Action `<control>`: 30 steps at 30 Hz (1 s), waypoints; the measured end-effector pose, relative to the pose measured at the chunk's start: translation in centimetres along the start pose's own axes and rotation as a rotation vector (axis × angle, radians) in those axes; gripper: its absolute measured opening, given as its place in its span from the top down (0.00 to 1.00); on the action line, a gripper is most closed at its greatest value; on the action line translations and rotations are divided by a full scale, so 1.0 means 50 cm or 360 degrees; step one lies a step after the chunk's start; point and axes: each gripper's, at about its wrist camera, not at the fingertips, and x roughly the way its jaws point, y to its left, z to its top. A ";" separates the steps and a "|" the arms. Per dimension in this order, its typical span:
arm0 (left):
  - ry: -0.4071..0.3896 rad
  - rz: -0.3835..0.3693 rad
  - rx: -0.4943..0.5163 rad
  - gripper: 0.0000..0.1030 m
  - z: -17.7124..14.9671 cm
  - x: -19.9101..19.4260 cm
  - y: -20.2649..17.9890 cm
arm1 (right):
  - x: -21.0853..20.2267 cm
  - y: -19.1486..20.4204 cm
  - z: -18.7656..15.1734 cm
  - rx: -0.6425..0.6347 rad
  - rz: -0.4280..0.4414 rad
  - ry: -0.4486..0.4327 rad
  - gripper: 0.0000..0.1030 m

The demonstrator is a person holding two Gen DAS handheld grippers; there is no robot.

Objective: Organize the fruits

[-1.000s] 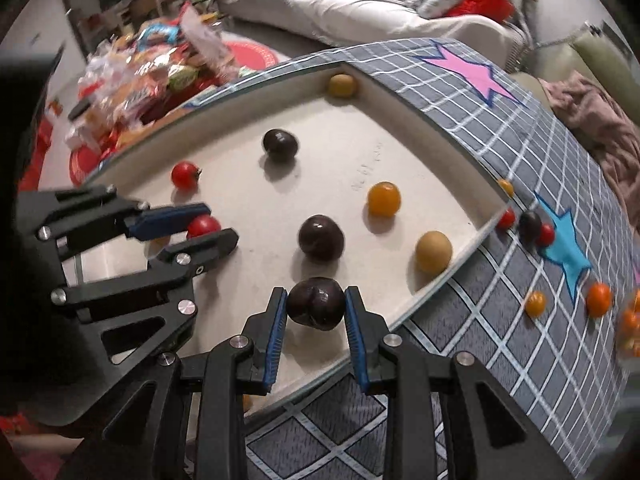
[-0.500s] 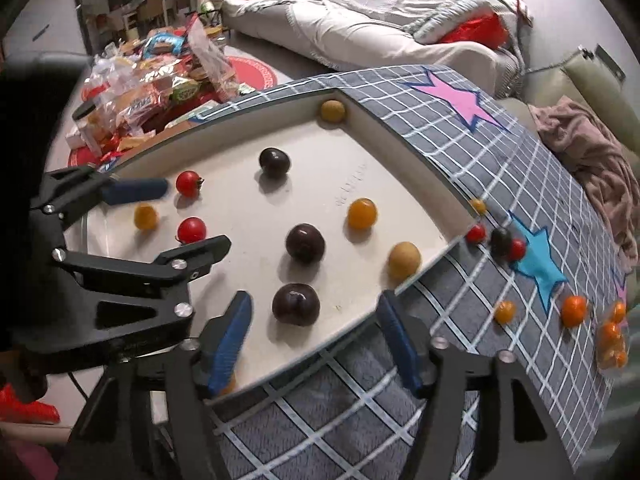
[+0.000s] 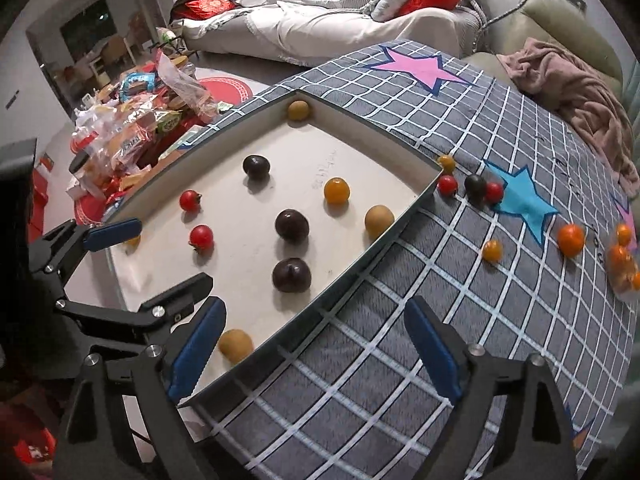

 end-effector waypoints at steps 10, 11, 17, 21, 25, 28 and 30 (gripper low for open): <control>0.0085 0.0076 0.0005 0.00 -0.016 -0.039 -0.010 | -0.044 0.005 0.012 0.0138 0.0029 0.0030 0.10; 0.0098 0.0087 0.0004 0.00 -0.017 -0.042 -0.010 | -0.047 0.005 0.013 0.0153 0.0044 0.0034 0.10; 0.0176 0.0119 -0.0009 0.00 -0.021 -0.053 -0.008 | -0.062 0.013 0.018 0.0212 0.0079 0.0072 0.10; 0.0218 0.0129 -0.0021 0.00 -0.024 -0.059 -0.007 | -0.065 0.014 0.018 0.0231 0.0053 0.0096 0.10; 0.0222 0.0137 -0.0022 0.00 -0.025 -0.065 -0.008 | -0.066 0.016 0.017 0.0223 0.0028 0.0108 0.10; 0.0221 0.0137 -0.0015 0.00 -0.024 -0.069 -0.010 | -0.065 0.018 0.016 0.0213 0.0018 0.0121 0.10; 0.0219 0.0135 -0.0008 0.00 -0.023 -0.071 -0.012 | -0.063 0.021 0.015 0.0202 0.0006 0.0133 0.10</control>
